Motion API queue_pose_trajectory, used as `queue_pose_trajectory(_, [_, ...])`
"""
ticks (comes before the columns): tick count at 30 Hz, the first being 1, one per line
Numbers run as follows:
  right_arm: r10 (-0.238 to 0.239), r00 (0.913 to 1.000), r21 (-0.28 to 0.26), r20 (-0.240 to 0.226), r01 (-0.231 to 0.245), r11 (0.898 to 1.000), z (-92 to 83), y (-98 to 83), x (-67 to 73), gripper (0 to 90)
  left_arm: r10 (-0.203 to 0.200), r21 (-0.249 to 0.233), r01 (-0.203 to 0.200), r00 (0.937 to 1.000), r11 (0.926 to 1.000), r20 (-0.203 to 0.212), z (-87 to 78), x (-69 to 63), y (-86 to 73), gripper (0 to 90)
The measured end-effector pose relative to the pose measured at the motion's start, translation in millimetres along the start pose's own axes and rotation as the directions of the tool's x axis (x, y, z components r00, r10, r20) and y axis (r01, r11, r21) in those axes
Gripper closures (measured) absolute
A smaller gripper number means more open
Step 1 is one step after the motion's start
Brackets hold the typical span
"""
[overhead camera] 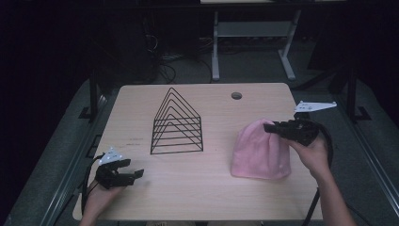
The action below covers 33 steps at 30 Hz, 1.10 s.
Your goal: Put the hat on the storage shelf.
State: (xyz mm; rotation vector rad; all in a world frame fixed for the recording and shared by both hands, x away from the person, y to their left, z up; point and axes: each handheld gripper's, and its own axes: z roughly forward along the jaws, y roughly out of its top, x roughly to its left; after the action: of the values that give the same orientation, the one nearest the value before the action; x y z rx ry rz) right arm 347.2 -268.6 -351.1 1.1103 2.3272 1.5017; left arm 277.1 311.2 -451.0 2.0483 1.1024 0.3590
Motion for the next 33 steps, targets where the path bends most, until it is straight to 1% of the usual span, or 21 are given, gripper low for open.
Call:
queue_pose_trajectory(2, [-0.003,1.0000,-0.008,0.000,0.003,1.000,-2.4,1.0,2.0,78.3,-0.001,0.000,0.001,1.0000,1.0000,0.001,-0.2,-0.2,0.0,24.2])
queue_pose_trajectory(3, [-0.012,0.9999,-0.029,-0.002,0.012,0.999,-8.4,4.4,7.4,78.2,0.007,0.004,-0.007,1.0000,1.0000,0.002,-0.8,-0.3,0.3,24.2])
queue_pose_trajectory(5, [-0.016,0.9999,-0.036,0.002,0.016,0.999,-10.0,5.6,9.4,78.3,0.006,0.003,-0.006,1.0000,1.0000,0.006,-0.9,-1.0,0.7,24.2])
queue_pose_trajectory(7, [-0.032,0.9995,-0.042,0.003,0.032,0.999,-13.9,10.5,16.6,78.2,-0.008,-0.014,0.008,0.9997,0.9999,0.025,-0.8,-2.9,1.3,24.2])
queue_pose_trajectory(8, [-0.035,0.9994,-0.043,-0.003,0.035,0.998,-14.6,12.1,18.5,78.3,-0.006,-0.018,0.007,0.9996,0.9998,0.027,-1.4,-3.7,2.0,24.2])
queue_pose_trajectory(11, [-0.044,0.9990,-0.045,-0.008,0.043,0.998,-15.7,15.4,22.4,78.2,-0.001,-0.027,0.002,0.9995,0.9996,0.032,-2.3,-6.1,3.2,24.2])
queue_pose_trajectory(12, [-0.053,0.9985,-0.047,-0.015,0.052,0.998,-16.3,18.9,25.3,78.2,0.003,-0.026,-0.002,0.9994,0.9997,0.033,-2.5,-6.4,3.4,24.2])
queue_pose_trajectory(13, [-0.053,0.9985,-0.047,-0.015,0.052,0.998,-16.3,18.9,25.3,78.2,0.005,-0.022,-0.004,0.9994,0.9997,0.033,-2.7,-6.5,3.5,24.2])
queue_pose_trajectory(14, [-0.055,0.9981,-0.051,-0.028,0.054,0.997,-16.8,22.1,27.3,78.2,0.005,-0.021,-0.004,0.9994,0.9998,0.034,-2.7,-6.3,3.4,24.2])
queue_pose_trajectory(17, [-0.058,0.9978,-0.057,-0.032,0.056,0.997,-17.5,25.0,30.0,78.2,0.002,-0.021,-0.001,0.9993,0.9998,0.038,-3.4,-6.0,3.1,24.3])
queue_pose_trajectory(18, [-0.064,0.9972,-0.066,-0.038,0.062,0.996,-18.2,28.2,33.2,78.2,0.005,-0.022,-0.004,0.9991,0.9998,0.042,-4.0,-6.1,3.5,24.3])
queue_pose_trajectory(20, [-0.069,0.9969,-0.072,-0.038,0.066,0.995,-18.2,30.5,35.3,78.2,0.008,-0.025,-0.007,0.9989,0.9997,0.046,-4.4,-6.9,3.9,24.3])
queue_pose_trajectory(25, [-0.077,0.9957,-0.087,-0.052,0.072,0.994,-18.7,35.4,40.2,78.2,0.018,-0.025,-0.017,0.9985,0.9996,0.052,-4.9,-8.4,5.0,24.5])
queue_pose_trajectory(26, [-0.087,0.9947,-0.095,-0.056,0.081,0.992,-18.5,38.0,43.2,78.2,0.019,-0.023,-0.017,0.9983,0.9996,0.056,-4.9,-8.9,5.3,24.5])
queue_pose_trajectory(30, [-0.097,0.9934,-0.102,-0.061,0.091,0.991,-18.3,41.9,47.0,78.2,0.023,-0.025,-0.022,0.9980,0.9995,0.059,-4.7,-9.7,5.8,24.6])
queue_pose_trajectory(32, [-0.103,0.9924,-0.103,-0.067,0.096,0.990,-18.1,44.3,49.2,78.2,0.017,-0.023,-0.015,0.9979,0.9996,0.063,-5.0,-10.4,6.4,24.6])
queue_pose_trajectory(33, [-0.107,0.9917,-0.109,-0.071,0.099,0.989,-18.5,46.6,51.1,78.1,0.023,-0.021,-0.022,0.9976,0.9995,0.066,-5.5,-10.6,7.2,24.6])
